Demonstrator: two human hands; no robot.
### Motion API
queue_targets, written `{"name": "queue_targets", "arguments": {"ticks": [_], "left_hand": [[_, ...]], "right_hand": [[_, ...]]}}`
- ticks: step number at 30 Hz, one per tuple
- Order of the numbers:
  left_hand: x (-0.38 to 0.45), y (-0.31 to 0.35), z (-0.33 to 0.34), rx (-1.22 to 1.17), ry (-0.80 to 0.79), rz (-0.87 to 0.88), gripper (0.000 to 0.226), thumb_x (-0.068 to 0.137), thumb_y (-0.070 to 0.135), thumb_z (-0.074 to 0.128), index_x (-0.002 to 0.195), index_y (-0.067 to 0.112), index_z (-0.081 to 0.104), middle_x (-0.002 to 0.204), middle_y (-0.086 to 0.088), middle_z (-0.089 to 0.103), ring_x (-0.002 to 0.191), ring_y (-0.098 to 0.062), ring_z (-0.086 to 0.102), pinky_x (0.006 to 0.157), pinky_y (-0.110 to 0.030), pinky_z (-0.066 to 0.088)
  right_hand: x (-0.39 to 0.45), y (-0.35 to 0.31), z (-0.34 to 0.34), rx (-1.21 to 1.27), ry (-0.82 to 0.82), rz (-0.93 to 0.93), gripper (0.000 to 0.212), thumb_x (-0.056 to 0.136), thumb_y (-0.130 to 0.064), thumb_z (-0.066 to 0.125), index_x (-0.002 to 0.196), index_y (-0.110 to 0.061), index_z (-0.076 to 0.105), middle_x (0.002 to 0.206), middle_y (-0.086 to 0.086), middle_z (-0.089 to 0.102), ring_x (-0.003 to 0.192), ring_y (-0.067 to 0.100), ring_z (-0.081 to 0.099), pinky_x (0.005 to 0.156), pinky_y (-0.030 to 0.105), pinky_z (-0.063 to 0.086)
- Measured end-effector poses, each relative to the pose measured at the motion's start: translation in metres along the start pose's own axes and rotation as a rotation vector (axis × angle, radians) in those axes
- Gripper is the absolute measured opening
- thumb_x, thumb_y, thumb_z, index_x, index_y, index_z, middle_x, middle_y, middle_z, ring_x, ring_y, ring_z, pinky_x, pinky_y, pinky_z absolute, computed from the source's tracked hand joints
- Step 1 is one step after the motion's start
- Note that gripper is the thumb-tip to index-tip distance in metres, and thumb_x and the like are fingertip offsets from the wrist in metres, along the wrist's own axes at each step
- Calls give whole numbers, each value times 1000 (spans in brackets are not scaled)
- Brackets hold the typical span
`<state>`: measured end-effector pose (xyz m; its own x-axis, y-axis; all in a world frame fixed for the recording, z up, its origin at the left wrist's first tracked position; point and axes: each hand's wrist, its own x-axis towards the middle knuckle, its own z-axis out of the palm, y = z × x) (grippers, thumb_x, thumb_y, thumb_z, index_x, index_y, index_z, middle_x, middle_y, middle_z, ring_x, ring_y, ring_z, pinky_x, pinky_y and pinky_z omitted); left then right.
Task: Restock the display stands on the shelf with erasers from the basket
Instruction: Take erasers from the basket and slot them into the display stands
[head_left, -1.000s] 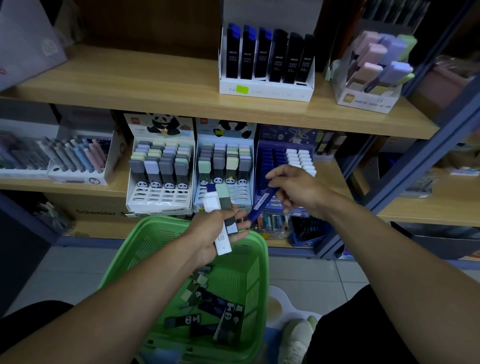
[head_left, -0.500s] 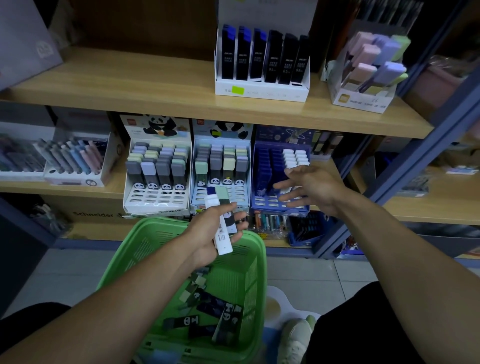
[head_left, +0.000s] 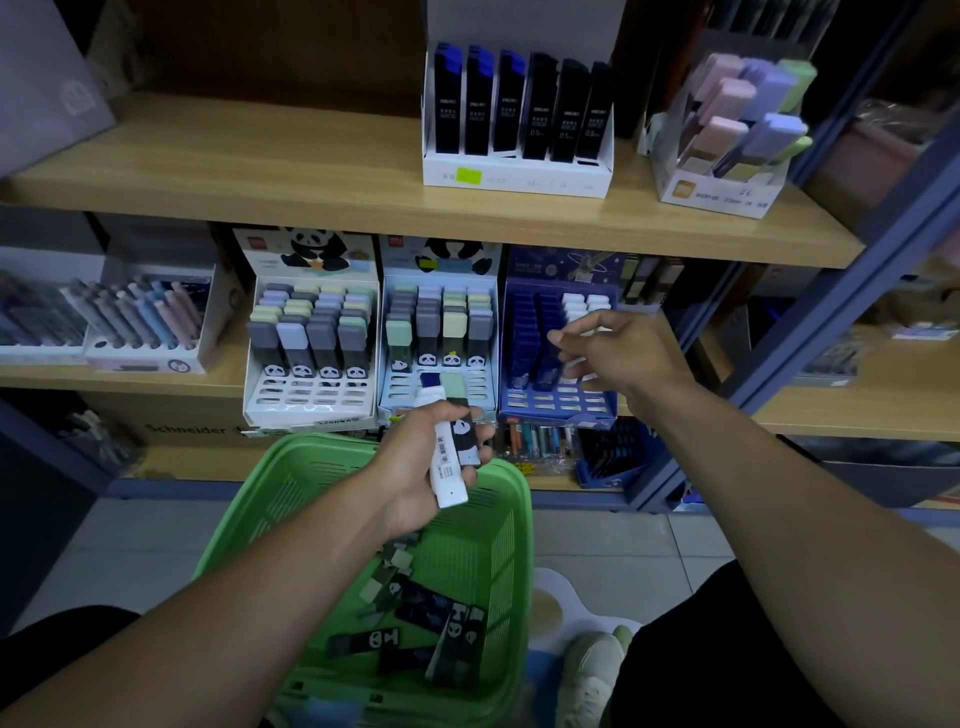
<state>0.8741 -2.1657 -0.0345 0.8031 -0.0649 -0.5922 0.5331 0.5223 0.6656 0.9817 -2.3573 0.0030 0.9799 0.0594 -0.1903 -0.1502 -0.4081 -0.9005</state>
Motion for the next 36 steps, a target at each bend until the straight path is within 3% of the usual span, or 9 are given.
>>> {"name": "queue_targets", "arguments": {"ticks": [5,9,14,17,21,25,30,33,36], "left_hand": [[-5,0,5,45,-21,44,20,100,12,55,117,7,63,103,-8,77,79,-19,75,49,-22,53],[-8,0,5,89,-39,65,17,100,13,55,114,6,63,107,-8,76,91,-22,75,51,-23,54],[-8,-1,6,107,-39,79,12,100,13,57,108,8,64,108,-8,76,96,-25,74,52,-23,55],[-8,-1,6,113,-43,81,10,97,14,61,104,9,66,107,-7,76,98,-25,74,54,-23,56],[-8,0,6,122,-66,81,20,94,15,66,112,8,67,105,-6,77,91,-21,76,59,-23,59],[-5,-1,4,118,-51,91,24,94,18,66,116,10,66,105,-7,77,89,-22,76,56,-23,56],[-4,-3,-22,11,149,69,23,93,24,68,112,12,69,104,-10,76,79,-25,76,53,-26,57],[-7,1,-39,-27,253,40,24,91,24,71,108,8,67,93,-10,71,64,-20,66,49,-24,56],[-11,6,-50,-45,257,2,30,94,24,67,115,3,62,87,-10,63,65,-20,58,48,-25,54]], "right_hand": [[4,2,2,-67,99,-70,19,87,-25,78,96,-9,75,92,3,75,78,25,73,74,45,61],[13,9,2,-137,108,-102,13,87,-23,79,90,-11,76,90,-2,74,72,9,69,63,21,58],[23,15,6,-263,148,-191,15,85,-32,80,73,-29,70,79,-2,72,72,17,68,72,42,59],[10,5,13,-314,160,-349,17,87,-44,75,79,-30,70,69,-1,68,61,15,63,62,36,55],[-18,-9,33,-220,-203,-233,29,86,-54,71,90,-25,73,79,11,71,54,14,59,51,28,52],[-19,-4,49,-83,-353,-83,22,89,-33,75,96,-14,67,79,2,70,56,10,61,51,26,51],[-1,-8,54,83,-210,-176,14,92,-19,72,99,-10,64,83,12,70,67,19,68,65,31,58],[6,-10,63,2,-130,-307,15,92,-17,71,100,-12,60,84,13,67,74,24,71,74,41,61],[7,-14,82,-194,-129,-419,13,93,-22,71,98,-16,60,88,7,67,81,23,69,77,45,57]]}}
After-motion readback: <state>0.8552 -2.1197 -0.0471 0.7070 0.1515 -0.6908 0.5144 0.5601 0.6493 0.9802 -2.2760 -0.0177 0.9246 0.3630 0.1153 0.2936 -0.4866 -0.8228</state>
